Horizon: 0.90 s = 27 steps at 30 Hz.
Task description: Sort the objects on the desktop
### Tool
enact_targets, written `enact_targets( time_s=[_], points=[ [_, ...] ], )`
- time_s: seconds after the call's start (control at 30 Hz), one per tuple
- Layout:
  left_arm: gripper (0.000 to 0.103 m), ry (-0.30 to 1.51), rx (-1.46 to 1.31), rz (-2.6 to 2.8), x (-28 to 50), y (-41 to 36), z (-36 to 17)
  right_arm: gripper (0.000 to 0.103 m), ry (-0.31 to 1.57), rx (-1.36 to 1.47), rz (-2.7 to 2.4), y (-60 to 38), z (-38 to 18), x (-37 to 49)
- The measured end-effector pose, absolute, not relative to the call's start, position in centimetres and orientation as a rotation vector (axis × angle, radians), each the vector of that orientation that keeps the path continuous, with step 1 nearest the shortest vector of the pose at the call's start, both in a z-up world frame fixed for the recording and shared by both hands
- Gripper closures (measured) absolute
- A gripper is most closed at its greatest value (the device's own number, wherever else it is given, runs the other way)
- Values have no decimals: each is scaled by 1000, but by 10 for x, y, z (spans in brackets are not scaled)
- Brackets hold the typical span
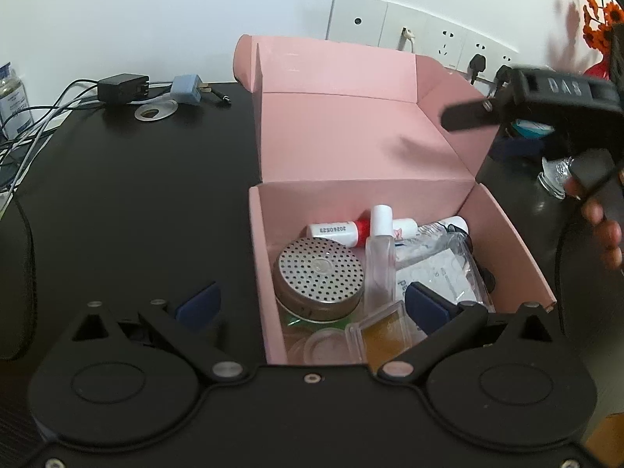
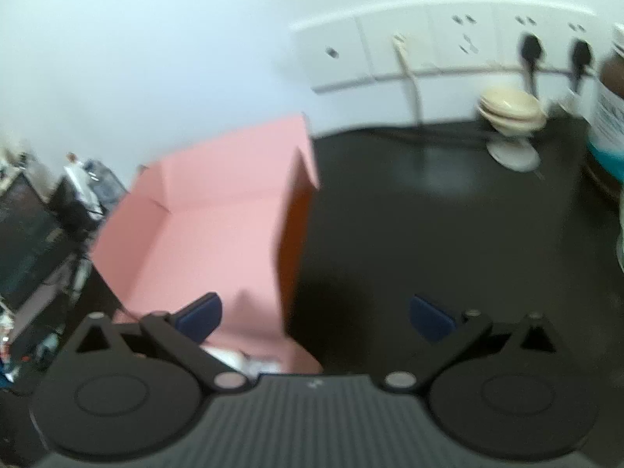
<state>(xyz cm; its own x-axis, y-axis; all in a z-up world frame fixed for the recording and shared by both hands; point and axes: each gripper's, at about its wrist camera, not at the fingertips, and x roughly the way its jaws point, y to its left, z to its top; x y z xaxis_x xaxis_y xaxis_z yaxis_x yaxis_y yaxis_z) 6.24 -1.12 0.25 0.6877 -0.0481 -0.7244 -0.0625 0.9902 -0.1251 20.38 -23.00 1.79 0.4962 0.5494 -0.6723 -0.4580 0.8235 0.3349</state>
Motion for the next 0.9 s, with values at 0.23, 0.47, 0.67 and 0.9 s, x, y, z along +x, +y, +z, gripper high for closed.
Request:
enact_targets(
  time_s=[0.23,0.47,0.67,0.9],
  points=[
    [1,819,-131,-11,63,-12,0,1,876,155,729,-210,20,228],
    [1,827,-142,-35,65,-13,1,1,904,268,828,-206,24,231],
    [1,803,-137,-59,67,-22,8,1,882,287,871,-214,36,225],
    [1,752,-135,-64,70,-17,17,1,863,288,897,-220,45,217]
  ],
)
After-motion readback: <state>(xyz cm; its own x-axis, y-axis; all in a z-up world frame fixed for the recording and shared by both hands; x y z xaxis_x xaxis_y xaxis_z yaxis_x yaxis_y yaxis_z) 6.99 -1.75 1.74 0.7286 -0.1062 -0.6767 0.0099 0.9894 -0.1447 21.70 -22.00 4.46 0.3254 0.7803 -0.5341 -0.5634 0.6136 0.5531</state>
